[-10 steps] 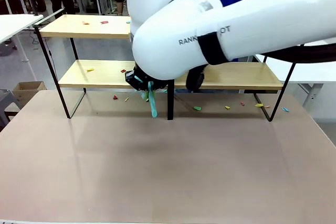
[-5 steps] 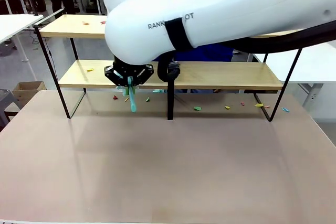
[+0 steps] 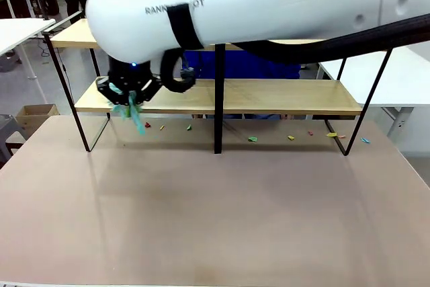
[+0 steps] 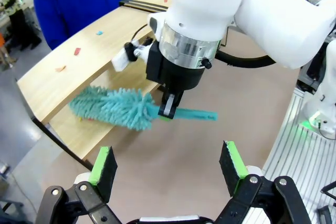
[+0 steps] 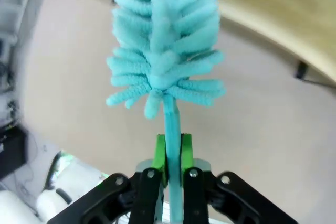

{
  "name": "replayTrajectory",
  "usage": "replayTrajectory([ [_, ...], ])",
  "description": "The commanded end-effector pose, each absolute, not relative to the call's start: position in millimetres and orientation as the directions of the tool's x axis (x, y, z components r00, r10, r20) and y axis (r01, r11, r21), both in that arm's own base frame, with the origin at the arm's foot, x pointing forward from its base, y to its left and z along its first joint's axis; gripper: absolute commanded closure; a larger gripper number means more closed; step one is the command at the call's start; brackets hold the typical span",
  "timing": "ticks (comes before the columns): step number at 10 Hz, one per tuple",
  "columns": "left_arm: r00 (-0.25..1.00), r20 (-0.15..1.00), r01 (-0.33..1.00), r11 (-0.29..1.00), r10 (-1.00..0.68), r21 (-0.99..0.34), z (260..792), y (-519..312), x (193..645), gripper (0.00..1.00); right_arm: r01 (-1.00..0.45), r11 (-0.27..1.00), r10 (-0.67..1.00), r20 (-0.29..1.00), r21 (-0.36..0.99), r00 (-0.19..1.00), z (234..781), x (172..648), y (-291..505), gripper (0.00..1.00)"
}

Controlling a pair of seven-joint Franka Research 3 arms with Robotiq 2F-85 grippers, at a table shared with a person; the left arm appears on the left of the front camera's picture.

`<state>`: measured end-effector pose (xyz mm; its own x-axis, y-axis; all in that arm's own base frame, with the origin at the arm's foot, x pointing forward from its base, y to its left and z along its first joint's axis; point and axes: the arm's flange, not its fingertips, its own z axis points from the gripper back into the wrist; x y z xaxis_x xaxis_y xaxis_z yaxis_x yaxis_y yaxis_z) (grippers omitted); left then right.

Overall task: Clean the shelves.
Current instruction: Clean a randomly selected level of the Shelf with the Duster.

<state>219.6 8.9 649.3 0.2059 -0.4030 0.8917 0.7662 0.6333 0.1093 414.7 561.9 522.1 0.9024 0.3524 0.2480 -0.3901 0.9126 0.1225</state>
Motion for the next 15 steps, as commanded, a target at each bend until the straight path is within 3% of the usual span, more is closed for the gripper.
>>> replayTrajectory([
  [1, 0.207, 0.892, 0.767, 0.633, -0.402, 0.108, 649.6, 8.8, 220.3, 0.0, -0.541, 0.804, 0.531, 0.113, 0.246, 0.84, 529.6, 420.1, 567.3, 0.88],
  [3, 0.207, 0.892, 0.767, 0.633, -0.402, 0.108, 649.6, 8.8, 220.3, 0.0, -0.576, 0.74, 0.572, 0.125, 0.347, 0.811, 538.9, 416.3, 546.0, 0.88],
  [7, 0.207, 0.892, 0.767, 0.633, -0.402, 0.108, 649.6, 8.8, 220.3, 0.0, -0.538, 0.768, 0.515, 0.164, 0.346, 0.841, 563.9, 385.6, 481.8, 0.88],
  [12, 0.207, 0.892, 0.767, 0.633, -0.402, 0.108, 649.6, 8.8, 220.3, 0.0, -0.562, 0.656, 0.631, 0.043, 0.504, 0.775, 572.1, 345.3, 424.8, 0.88],
  [15, 0.207, 0.892, 0.767, 0.633, -0.402, 0.108, 649.6, 8.8, 220.3, 0.0, -0.563, 0.636, 0.65, 0.027, 0.528, 0.76, 606.3, 299.7, 329.7, 0.88],
])
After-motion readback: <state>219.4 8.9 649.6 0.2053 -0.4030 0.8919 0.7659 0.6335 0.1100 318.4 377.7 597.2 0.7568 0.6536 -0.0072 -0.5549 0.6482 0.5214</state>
